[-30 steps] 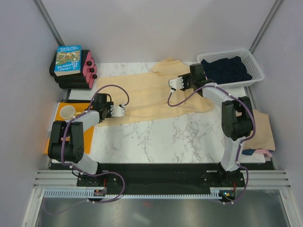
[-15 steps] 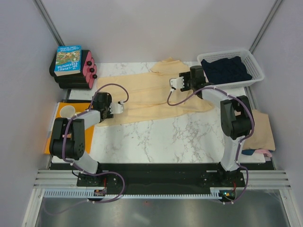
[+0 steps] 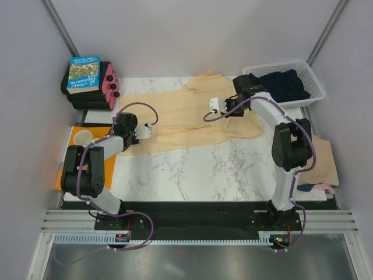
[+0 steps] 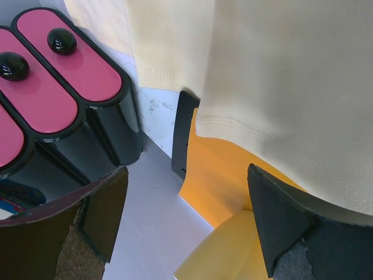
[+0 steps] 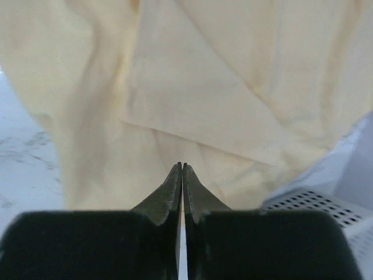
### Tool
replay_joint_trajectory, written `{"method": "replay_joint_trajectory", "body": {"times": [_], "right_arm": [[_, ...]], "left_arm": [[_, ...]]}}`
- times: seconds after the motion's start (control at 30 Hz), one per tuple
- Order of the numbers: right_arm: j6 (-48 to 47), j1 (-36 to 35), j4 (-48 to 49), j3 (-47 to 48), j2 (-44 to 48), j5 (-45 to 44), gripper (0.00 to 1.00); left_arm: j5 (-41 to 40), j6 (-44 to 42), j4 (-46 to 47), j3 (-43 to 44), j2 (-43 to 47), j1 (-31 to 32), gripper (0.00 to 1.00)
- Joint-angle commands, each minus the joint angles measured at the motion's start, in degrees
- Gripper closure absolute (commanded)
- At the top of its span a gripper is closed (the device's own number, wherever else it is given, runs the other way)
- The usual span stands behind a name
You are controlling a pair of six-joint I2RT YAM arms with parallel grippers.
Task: Fold and stack the t-shirts
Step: Fold the flattened tshirt in 1/3 of the way
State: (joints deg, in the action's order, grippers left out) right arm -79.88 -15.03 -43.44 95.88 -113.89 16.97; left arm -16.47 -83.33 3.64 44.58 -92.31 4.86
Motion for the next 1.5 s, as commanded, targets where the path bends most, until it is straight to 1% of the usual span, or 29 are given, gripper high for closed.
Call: {"method": "replay_joint_trajectory", "body": {"times": [0.0,0.27,0.33,0.37,0.43,0.47,0.6,0.63,0.8,1.17,1.2,1.23,1.27,1.3,1.33,1.47], "right_arm": [[1.04,-1.58,-8.85,-0.34,-2.3,3.6,1.0],[1.48,-2.55,-9.65,-0.6,-5.64,2.63,1.0],[1.48,-2.64,-9.73,-0.86,-5.91,2.36,0.93],[1.48,-2.64,-9.56,-0.95,-5.82,2.36,0.87],[1.3,-2.64,-9.29,-1.13,-5.73,2.1,0.82],[1.3,-2.73,-8.86,-1.13,-5.82,1.84,0.77],[1.56,-2.73,-7.89,-0.95,-6.44,1.31,0.75],[1.57,-2.81,-7.8,-0.69,-6.61,1.48,0.72],[1.83,-3.25,-6.48,-0.69,-7.05,1.14,0.71],[3.32,-4.31,-3.67,-0.51,-8.9,0.78,0.76],[3.5,-4.4,-3.58,-0.51,-8.98,0.43,0.78],[3.5,-4.48,-3.06,-0.51,-8.99,0.17,0.85],[3.59,-4.57,-2.71,-0.51,-8.99,-0.18,0.89],[3.67,-4.57,-2.09,-0.51,-8.9,-0.79,0.96],[3.68,-4.66,-1.74,-0.6,-8.64,-1.15,1.0],[3.06,-4.66,0.28,-0.6,-7.58,-2.47,1.0]], "left_arm": [[-0.58,1.33,2.51,0.42,0.82,0.5,0.1],[-0.93,2.29,2.51,0.69,0.82,0.94,0.1],[-1.02,2.29,2.51,0.25,0.99,1.03,0.1],[-1.02,2.38,2.6,0.07,1.08,1.03,0.1],[-0.93,2.56,2.51,-0.28,1.35,1.03,0.1],[-0.93,2.56,2.43,-0.37,1.43,1.03,0.1],[-0.93,2.56,2.51,-0.46,1.26,1.03,0.1],[-0.93,2.65,2.51,-0.37,1.17,1.03,0.1],[-1.11,2.65,2.77,-0.19,1.0,1.03,0.1],[-1.29,2.56,3.65,-0.02,0.47,1.03,0.1],[-1.28,2.65,3.57,-0.02,0.47,1.03,0.1],[-1.28,2.65,3.57,0.07,0.38,1.03,0.1],[-1.28,2.56,3.57,0.07,0.29,1.03,0.1],[-1.2,2.47,3.65,0.16,0.29,1.03,0.1],[-1.2,2.56,3.66,0.07,0.2,1.03,0.1],[-0.93,2.47,3.57,0.25,-0.06,1.03,0.1]]}}
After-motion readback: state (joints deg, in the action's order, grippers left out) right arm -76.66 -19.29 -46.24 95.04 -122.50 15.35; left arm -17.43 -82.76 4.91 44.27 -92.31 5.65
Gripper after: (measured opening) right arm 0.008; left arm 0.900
